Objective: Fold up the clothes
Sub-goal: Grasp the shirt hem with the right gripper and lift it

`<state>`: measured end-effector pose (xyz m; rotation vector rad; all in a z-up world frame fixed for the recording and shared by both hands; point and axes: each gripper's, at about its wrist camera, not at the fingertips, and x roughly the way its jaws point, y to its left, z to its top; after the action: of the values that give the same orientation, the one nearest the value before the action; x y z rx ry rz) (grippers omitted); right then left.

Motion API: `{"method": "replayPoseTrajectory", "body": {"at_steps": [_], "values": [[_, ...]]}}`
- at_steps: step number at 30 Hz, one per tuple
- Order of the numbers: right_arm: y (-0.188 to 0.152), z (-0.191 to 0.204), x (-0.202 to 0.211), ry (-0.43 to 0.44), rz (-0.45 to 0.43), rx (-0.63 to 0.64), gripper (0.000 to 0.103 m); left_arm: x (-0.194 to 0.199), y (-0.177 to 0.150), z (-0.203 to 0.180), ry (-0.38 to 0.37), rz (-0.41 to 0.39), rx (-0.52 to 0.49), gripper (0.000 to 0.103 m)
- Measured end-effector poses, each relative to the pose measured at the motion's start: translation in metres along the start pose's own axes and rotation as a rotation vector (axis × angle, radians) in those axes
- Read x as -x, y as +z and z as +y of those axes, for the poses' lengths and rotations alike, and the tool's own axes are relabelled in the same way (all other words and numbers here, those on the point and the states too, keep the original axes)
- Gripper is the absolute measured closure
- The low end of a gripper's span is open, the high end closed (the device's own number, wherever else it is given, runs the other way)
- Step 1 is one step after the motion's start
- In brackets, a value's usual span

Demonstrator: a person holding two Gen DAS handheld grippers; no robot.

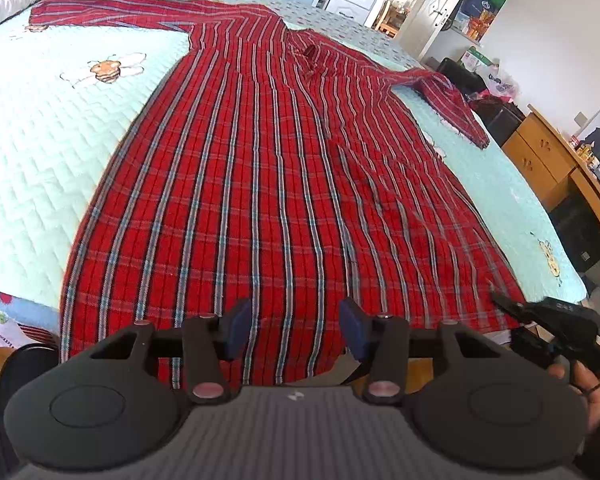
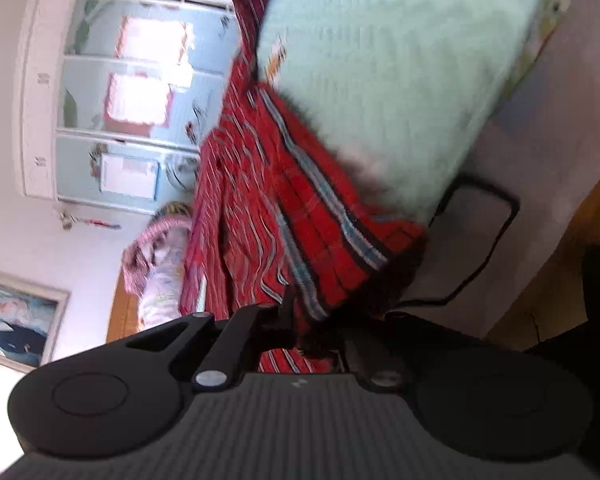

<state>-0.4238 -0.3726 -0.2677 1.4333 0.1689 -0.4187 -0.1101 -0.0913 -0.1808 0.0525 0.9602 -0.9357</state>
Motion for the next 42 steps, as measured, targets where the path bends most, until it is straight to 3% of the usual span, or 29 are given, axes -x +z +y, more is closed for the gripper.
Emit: {"method": "replayPoseTrajectory", "body": {"at_steps": [2,4,8,12,15,17,21,25,32,39,41,42], "values": [[0.005,-0.013,0.020,0.035,-0.089,-0.064,0.101,0.001,0.001,0.004,0.007,-0.006,0.008,0.052],[0.012,-0.025,0.031,0.035,-0.119,-0.105,0.101,-0.002,0.000,0.006,0.010,0.004,0.013,0.051],[0.005,-0.019,0.014,0.045,-0.028,-0.104,0.094,-0.008,-0.003,0.004,0.001,0.024,0.017,0.052],[-0.008,-0.011,-0.002,-0.014,0.051,-0.066,0.083,-0.006,-0.003,-0.001,-0.010,0.011,-0.012,0.051],[-0.011,-0.007,-0.004,-0.028,0.063,-0.043,0.080,-0.005,-0.002,0.002,-0.006,0.009,-0.007,0.051],[-0.009,-0.009,0.004,-0.039,0.021,-0.042,0.080,-0.005,-0.002,0.004,-0.004,0.010,0.005,0.051],[0.000,-0.022,0.029,-0.058,-0.109,-0.083,0.096,-0.003,-0.002,0.005,-0.009,0.006,0.007,0.051],[-0.001,-0.029,0.035,-0.063,-0.110,-0.109,0.096,-0.007,-0.003,0.004,-0.013,0.019,0.008,0.051],[-0.006,-0.037,0.050,-0.059,-0.134,-0.137,0.080,-0.006,-0.001,0.004,-0.015,0.011,0.007,0.051],[-0.009,-0.019,0.041,-0.058,-0.093,-0.075,0.051,-0.009,-0.003,0.000,-0.031,0.024,-0.002,0.051],[-0.010,-0.016,0.033,-0.098,-0.074,-0.056,0.053,-0.008,-0.003,0.001,-0.031,0.018,0.001,0.051],[-0.011,-0.016,0.030,-0.103,-0.067,-0.053,0.069,-0.007,-0.002,0.002,-0.030,0.015,0.004,0.051]]}}
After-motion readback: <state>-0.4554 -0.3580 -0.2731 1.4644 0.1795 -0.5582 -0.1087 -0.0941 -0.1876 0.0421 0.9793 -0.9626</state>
